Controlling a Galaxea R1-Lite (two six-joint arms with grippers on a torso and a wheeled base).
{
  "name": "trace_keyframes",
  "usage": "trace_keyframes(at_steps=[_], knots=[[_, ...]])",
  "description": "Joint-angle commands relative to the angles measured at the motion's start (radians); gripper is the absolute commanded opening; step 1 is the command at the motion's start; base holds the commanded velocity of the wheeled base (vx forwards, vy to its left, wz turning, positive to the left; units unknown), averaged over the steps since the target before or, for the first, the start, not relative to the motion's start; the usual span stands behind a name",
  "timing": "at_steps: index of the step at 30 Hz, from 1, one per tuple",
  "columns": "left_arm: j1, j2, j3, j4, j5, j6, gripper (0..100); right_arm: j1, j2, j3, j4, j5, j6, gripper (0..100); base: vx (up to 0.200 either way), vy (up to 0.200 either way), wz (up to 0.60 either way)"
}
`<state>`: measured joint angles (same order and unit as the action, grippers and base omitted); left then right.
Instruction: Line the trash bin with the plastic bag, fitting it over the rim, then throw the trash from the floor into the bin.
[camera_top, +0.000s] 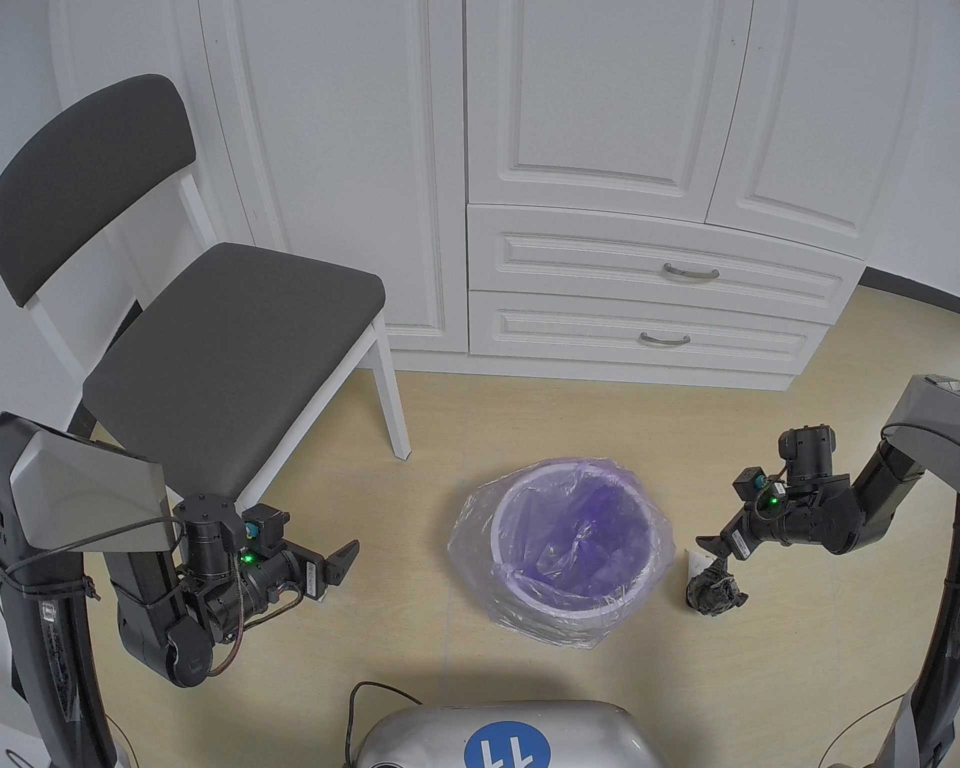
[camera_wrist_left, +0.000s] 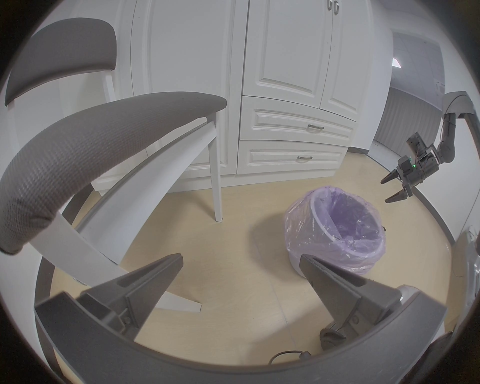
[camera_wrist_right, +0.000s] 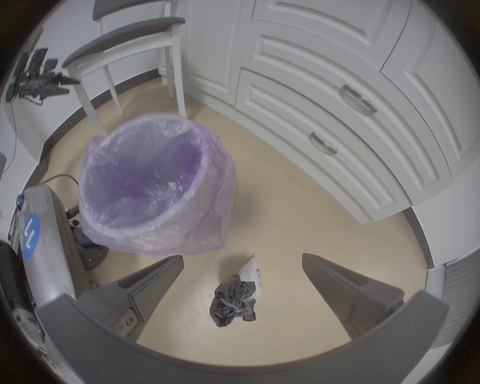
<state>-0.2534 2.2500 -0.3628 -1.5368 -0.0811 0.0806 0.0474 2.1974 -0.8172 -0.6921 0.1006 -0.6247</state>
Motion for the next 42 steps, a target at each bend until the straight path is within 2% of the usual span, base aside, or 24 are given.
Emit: trace_keyframes(at_steps=[1,3,4,5,23,27,36,40,42], knots=[[-0.001,-0.001,0.001,0.000,0.000,0.001,100,0.045,-0.002,-0.014,-0.003,0.001,0.051,100,0.000,0.000,0.00],[-0.001,-0.001,0.001,0.000,0.000,0.001,100,0.051,0.002,-0.017,-0.003,0.001,0.060,100,0.000,0.000,0.00],[-0.001,-0.003,-0.001,0.000,0.001,0.001,100,0.086,0.058,-0.042,-0.004,-0.007,0.131,100,0.000,0.000,0.00],[-0.001,-0.003,-0.001,0.000,0.001,0.001,100,0.092,0.076,-0.049,-0.006,-0.007,0.137,100,0.000,0.000,0.00],[0.000,-0.003,-0.001,0.000,0.001,0.001,100,0.080,0.234,-0.135,0.008,-0.012,0.132,100,0.000,0.000,0.00],[0.000,-0.003,0.001,0.000,0.001,-0.001,100,0.063,0.308,-0.203,0.013,-0.013,0.137,100,0.000,0.000,0.00],[-0.004,-0.004,0.008,-0.002,0.004,-0.005,100,0.066,0.326,-0.372,0.263,0.007,0.201,100,0.000,0.000,0.00],[-0.026,-0.004,0.018,-0.002,0.004,-0.009,100,0.068,0.343,-0.470,0.395,0.094,0.238,100,0.000,0.000,0.00],[-0.040,-0.006,0.016,-0.002,0.004,-0.009,100,0.066,0.361,-0.527,0.433,0.108,0.255,100,0.000,0.000,0.00]])
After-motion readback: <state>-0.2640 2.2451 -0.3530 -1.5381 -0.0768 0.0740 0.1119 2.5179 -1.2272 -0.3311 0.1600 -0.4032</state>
